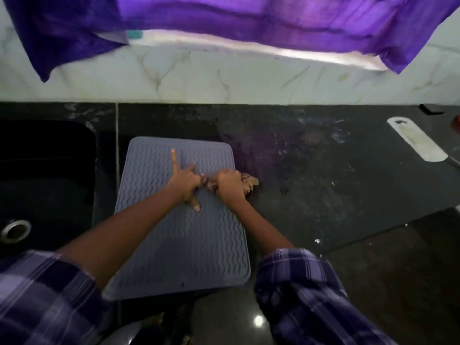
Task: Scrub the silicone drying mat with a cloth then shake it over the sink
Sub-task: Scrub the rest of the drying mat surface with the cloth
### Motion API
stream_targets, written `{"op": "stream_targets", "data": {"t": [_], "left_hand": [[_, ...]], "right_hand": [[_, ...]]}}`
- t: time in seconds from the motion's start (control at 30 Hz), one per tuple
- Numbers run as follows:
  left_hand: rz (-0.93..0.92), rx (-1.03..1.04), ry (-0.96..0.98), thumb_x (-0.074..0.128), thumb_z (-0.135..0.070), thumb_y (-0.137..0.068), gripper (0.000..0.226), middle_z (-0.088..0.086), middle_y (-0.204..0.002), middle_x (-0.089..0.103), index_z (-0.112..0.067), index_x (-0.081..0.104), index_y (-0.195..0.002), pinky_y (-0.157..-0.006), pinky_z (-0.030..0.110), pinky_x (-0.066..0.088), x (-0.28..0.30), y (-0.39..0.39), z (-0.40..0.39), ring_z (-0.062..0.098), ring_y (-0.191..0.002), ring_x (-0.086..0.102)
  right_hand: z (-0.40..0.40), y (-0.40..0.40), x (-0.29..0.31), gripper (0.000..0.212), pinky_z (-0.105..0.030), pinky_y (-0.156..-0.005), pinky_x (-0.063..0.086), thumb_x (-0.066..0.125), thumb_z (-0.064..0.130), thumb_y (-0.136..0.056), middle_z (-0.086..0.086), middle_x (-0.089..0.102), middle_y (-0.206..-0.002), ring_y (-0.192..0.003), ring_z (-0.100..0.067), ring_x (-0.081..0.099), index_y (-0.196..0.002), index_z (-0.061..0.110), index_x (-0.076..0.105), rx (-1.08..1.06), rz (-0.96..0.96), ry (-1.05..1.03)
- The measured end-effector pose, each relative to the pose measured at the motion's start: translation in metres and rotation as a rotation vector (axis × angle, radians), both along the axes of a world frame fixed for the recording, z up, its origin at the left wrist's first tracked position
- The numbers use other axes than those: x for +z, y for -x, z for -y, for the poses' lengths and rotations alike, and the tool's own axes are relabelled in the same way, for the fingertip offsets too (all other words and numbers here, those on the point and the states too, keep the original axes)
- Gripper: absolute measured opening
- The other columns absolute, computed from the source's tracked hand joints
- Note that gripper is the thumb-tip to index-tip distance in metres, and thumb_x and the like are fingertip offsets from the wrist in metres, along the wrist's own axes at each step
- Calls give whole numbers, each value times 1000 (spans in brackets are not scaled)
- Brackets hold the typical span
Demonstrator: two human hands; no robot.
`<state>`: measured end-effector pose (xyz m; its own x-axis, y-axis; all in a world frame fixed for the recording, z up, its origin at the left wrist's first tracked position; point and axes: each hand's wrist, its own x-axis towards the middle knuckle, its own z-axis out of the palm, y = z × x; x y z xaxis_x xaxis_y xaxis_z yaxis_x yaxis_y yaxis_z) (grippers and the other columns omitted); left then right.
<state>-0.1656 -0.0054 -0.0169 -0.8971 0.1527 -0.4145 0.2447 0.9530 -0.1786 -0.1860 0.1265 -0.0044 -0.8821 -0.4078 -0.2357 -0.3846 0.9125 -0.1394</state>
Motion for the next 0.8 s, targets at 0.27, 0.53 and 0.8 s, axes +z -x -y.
{"op": "stream_targets", "data": {"t": [0.27,0.53,0.8], "left_hand": [[-67,33,22,49,-73,-78,90,13,-160,19,-28,24,-152,-96,73,-25,-9,-12,1,29,-151,1],[8,68,88,66,-65,-72,94,8,-160,20,-26,31,-150,-96,78,-19,10,-57,-34,32,-151,-2],[-8,58,191,72,-57,-71,94,9,-159,24,-24,33,-150,-101,77,-17,12,-65,-45,29,-151,2]], "right_hand": [[-93,-195,-20,31,-17,-69,46,85,33,-52,13,70,-80,-74,-11,67,-81,32,75,304,18,137],[-60,-86,14,30,-40,-92,52,51,-6,-80,-19,71,-109,-103,-31,66,-102,-1,71,-83,189,329],[-100,-190,-17,33,-33,-104,30,55,16,-88,-2,61,-128,-122,-20,45,-119,18,64,336,146,37]]}}
